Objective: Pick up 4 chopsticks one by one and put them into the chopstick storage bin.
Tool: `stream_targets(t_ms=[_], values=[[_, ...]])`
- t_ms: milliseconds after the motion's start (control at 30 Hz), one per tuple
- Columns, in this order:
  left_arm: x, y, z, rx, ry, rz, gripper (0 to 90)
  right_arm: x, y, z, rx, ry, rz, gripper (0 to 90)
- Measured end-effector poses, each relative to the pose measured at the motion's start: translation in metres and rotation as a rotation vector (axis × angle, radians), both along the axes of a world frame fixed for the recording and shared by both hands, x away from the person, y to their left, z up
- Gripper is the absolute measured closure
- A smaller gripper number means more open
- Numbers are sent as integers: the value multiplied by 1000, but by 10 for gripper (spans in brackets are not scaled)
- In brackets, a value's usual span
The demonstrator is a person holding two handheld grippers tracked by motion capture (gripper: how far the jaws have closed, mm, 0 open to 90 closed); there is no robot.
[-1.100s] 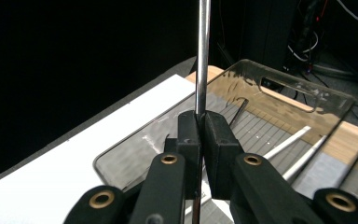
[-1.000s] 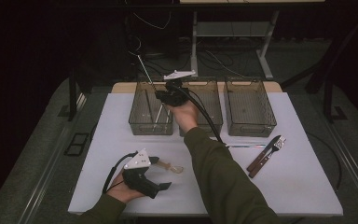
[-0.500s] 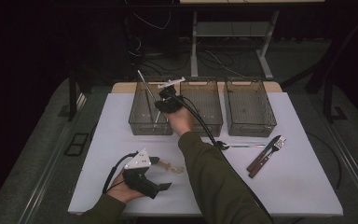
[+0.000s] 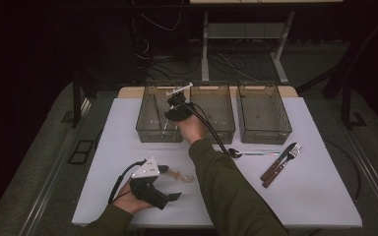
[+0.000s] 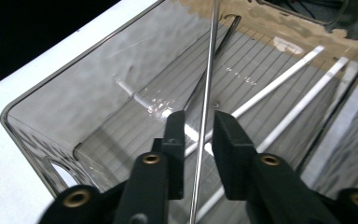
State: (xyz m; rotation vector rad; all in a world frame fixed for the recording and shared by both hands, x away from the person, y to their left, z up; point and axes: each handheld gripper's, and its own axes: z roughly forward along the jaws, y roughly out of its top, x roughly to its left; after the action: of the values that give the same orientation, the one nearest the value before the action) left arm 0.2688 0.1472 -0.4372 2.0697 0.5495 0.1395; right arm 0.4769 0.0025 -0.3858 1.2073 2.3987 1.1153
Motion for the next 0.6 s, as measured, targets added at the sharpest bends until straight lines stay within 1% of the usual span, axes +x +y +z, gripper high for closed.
stream_targets(t_ms=[133, 167, 200, 267, 300, 333, 367, 433, 600], values=[[0, 0, 0, 1, -1, 0, 0, -3, -3, 6, 10, -17, 14, 629], [0, 0, 0, 2, -3, -1, 0, -5, -4, 8, 15, -22, 24, 593], [1, 1, 0, 5, -10, -3, 0, -7, -4, 9, 19, -20, 29, 577], [1, 1, 0, 6, -10, -3, 0, -11, -8, 13, 31, -25, 49, 533], [1, 1, 0, 6, -10, -3, 0, -13, -10, 15, 45, -24, 60, 504], [1, 1, 0, 5, -7, 0, 0, -15, -13, 17, 55, -17, 83, 474], [0, 0, 0, 3, -5, 1, 0, -17, -15, 18, 51, -12, 97, 449], [0, 0, 0, 3, -2, 3, 0, -22, -20, 20, 48, -17, 129, 419], [1, 0, -1, 2, -5, 1, 0, -36, -38, 23, 84, -23, 182, 380]])
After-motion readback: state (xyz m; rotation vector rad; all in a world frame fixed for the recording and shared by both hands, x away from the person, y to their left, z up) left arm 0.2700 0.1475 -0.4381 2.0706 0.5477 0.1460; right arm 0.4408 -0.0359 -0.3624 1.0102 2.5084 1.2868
